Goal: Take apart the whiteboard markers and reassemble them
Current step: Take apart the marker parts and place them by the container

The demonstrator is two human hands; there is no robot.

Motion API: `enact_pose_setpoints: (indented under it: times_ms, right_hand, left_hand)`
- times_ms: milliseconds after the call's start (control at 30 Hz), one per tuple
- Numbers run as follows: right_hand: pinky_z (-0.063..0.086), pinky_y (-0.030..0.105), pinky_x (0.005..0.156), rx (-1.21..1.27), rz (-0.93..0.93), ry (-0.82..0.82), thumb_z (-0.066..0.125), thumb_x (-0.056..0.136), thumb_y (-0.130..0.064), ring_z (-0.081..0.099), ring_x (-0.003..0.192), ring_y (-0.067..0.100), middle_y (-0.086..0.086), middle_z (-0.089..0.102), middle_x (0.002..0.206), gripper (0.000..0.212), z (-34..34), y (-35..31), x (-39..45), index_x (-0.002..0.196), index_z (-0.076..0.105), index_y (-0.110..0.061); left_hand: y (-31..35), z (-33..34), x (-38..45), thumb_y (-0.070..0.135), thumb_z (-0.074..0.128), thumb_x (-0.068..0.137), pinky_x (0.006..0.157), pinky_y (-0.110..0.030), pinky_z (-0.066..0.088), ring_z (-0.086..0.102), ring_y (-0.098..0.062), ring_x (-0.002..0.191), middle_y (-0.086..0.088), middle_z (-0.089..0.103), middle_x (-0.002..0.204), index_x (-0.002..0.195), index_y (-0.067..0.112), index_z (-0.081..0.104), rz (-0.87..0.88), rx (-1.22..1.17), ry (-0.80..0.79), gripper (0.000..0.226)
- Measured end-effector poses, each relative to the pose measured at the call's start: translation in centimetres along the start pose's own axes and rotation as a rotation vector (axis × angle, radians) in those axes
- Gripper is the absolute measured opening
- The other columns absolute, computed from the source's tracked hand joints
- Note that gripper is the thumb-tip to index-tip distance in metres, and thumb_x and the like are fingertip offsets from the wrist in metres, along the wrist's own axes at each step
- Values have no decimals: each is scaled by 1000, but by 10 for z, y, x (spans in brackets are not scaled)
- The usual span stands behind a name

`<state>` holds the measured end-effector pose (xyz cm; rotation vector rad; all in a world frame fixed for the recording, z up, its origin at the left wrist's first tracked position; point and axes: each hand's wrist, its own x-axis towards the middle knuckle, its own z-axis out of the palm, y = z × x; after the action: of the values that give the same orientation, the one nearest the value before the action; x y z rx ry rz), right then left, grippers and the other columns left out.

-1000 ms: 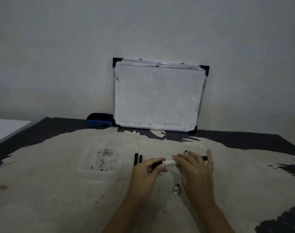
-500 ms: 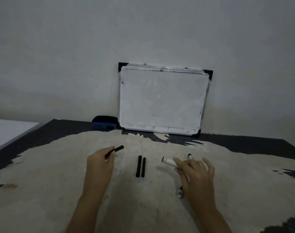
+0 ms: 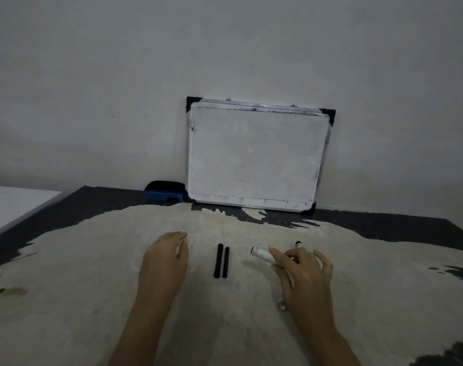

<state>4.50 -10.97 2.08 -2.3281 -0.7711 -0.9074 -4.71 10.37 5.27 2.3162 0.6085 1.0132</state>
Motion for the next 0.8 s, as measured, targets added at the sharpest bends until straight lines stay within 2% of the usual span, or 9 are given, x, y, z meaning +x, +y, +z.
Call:
enact_pose_setpoints:
  times_ms: [67,167,267,300,433,533,633,733,800]
  right_hand:
    - [30,34,95,112,43,45,71,75,-18,51,79,8,-4,59,81,35,-1,-6,1,109,69,-24]
    - [33,32,94,318,178,54,76,75,-15,49,76,1,-12,56,77,45,-6,-21,3,116,62,-25]
    - [45,11,77,564,331,16,77,73,-17,56,88,13,-15,60,79,46,-14,-34,4,101,52,-44]
    - [45,5,70,611,362,8,76,74,-16,57,91,19,-13,61,81,44,-15,-36,3,94,50,-45]
    - [34,-9,71,611,342,-16,74,76,-11,58,93,22,-11,62,84,41,-13,-41,1,83,47,-41]
    - [33,-9,73,599,304,-39,72,77,-11,56,93,21,-14,58,85,40,-14,-45,0,80,46,-41]
    - [33,-4,76,579,294,-44,73,77,-19,56,94,14,-15,59,90,30,-12,-46,-1,86,51,-38]
    - [32,5,80,545,299,-25,74,75,-23,51,97,-1,-28,52,100,36,-6,-42,-2,99,50,-36]
    - [38,15,85,533,287,-27,73,76,-22,48,99,-6,-28,49,102,40,-1,-40,-3,102,47,-37]
  left_hand:
    - [19,1,-3,11,54,89,86,-9,38,58,-12,96,-4,65,109,112,8,62,76,-172,27,24]
    - [53,11,-13,21,52,90,72,-5,46,58,5,91,13,60,107,117,21,56,17,-463,-144,28]
    - [71,25,-29,26,57,87,69,-1,46,57,18,89,25,59,101,117,28,54,-132,-728,-345,30]
    - [73,30,-33,25,59,86,68,-2,46,57,18,88,24,60,99,116,28,55,-170,-778,-385,30]
    - [72,43,-41,17,61,85,78,-11,52,64,1,97,7,68,106,113,23,58,-271,-957,-482,29]
    - [70,45,-43,14,61,84,83,-21,55,67,-11,96,-3,72,101,103,23,64,-302,-1001,-473,21]
    - [71,40,-41,11,62,83,82,-25,56,68,-12,94,-2,74,97,93,21,67,-288,-1004,-389,15]
    - [68,28,-29,9,59,84,80,-19,55,67,-4,92,8,73,94,93,19,66,-193,-940,-190,15]
    - [62,16,-18,6,57,84,73,-10,52,67,-1,87,15,73,85,94,16,65,-132,-928,-52,16]
